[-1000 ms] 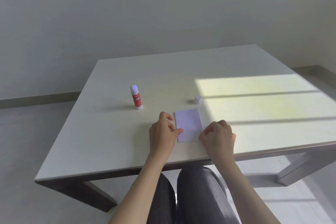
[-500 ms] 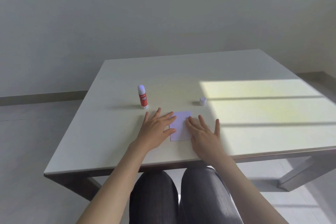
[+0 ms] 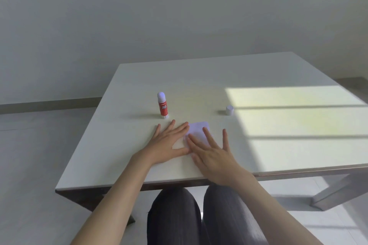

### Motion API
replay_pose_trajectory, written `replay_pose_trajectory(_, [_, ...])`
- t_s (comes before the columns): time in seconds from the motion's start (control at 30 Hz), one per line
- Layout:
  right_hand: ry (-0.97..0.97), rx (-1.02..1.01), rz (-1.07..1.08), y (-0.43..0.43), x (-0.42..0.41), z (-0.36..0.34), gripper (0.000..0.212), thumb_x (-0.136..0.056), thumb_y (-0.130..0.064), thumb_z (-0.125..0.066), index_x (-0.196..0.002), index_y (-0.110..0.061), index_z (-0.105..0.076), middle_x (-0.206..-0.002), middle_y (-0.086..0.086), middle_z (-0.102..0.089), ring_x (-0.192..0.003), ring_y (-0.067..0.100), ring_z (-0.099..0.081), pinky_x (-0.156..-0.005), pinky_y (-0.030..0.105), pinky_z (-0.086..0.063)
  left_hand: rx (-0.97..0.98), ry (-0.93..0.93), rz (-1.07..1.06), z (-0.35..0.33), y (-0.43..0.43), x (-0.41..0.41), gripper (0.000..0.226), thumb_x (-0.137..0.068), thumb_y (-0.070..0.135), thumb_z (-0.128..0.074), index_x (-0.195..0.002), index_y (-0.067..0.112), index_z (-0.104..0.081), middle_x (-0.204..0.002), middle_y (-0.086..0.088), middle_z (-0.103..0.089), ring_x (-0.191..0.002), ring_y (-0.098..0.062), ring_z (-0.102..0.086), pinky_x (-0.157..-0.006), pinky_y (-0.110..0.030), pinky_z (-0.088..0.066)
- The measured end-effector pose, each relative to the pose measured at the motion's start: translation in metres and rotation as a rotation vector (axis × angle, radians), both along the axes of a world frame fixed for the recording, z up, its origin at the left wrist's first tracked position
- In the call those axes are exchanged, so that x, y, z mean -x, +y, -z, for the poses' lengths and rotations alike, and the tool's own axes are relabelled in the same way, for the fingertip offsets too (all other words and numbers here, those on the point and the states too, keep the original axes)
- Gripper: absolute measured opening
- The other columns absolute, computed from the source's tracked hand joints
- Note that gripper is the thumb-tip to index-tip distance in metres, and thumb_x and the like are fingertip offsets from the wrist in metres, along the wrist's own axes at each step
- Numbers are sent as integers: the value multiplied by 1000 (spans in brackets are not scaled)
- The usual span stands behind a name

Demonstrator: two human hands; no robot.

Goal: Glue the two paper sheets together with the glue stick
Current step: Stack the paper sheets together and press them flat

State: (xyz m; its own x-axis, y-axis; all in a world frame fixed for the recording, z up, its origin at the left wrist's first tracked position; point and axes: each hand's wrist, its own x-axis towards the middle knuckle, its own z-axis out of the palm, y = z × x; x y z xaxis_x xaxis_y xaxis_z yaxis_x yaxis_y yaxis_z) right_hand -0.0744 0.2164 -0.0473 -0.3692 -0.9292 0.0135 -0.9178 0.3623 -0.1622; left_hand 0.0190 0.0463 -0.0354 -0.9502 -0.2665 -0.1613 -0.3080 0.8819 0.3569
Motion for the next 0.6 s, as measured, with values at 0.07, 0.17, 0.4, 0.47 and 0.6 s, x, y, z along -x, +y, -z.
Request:
replay_pose_trajectory(0.07, [16, -56, 102, -8, 21, -5, 53, -100, -40, -14, -151, -32, 0, -160, -20, -1, -148, 22, 11, -107, 61, 22, -3, -4, 8, 1, -2, 0, 81, -85, 59, -47, -151, 34, -7, -159, 23, 0, -148, -9, 12, -118, -46, 10])
replay_pose_trajectory(0.17, [-3, -107, 226, -17, 41, -13, 54, -100, -39, -11, -151, -28, 3, -160, -16, 3, -148, 23, 13, -108, 61, 20, 4, -24, 24, 1, -4, 1, 86, -83, 62, -48, -151, 34, -4, -159, 22, 2, -147, -9, 13, -118, -46, 11])
replay_pose_trajectory(0.4, [28, -56, -22, -8, 7, 0, 55, -96, -44, -6, -150, -37, 3, -159, -23, 3, -148, 21, 13, -106, 57, 26, 20, -42, 32, 0, -6, 4, 92, -78, 69, -47, -151, 34, -3, -159, 23, 3, -147, -8, 13, -118, -47, 12])
replay_pose_trajectory(0.47, [24, -97, 74, -16, 28, -6, 54, -98, -39, -10, -149, -35, 7, -159, -21, 5, -148, 21, 15, -108, 60, 22, 26, -55, 32, 0, -7, 4, 93, -78, 69, -47, -151, 35, -1, -159, 22, 4, -147, -9, 15, -117, -49, 12])
replay_pose_trajectory(0.6, [20, -106, 169, -24, 31, -15, 56, -99, -38, -13, -151, -27, 5, -161, -14, 5, -147, 25, 16, -112, 61, 18, 33, -64, 33, 0, -7, 4, 93, -79, 68, -47, -151, 34, 0, -159, 22, 5, -147, -10, 16, -117, -51, 13])
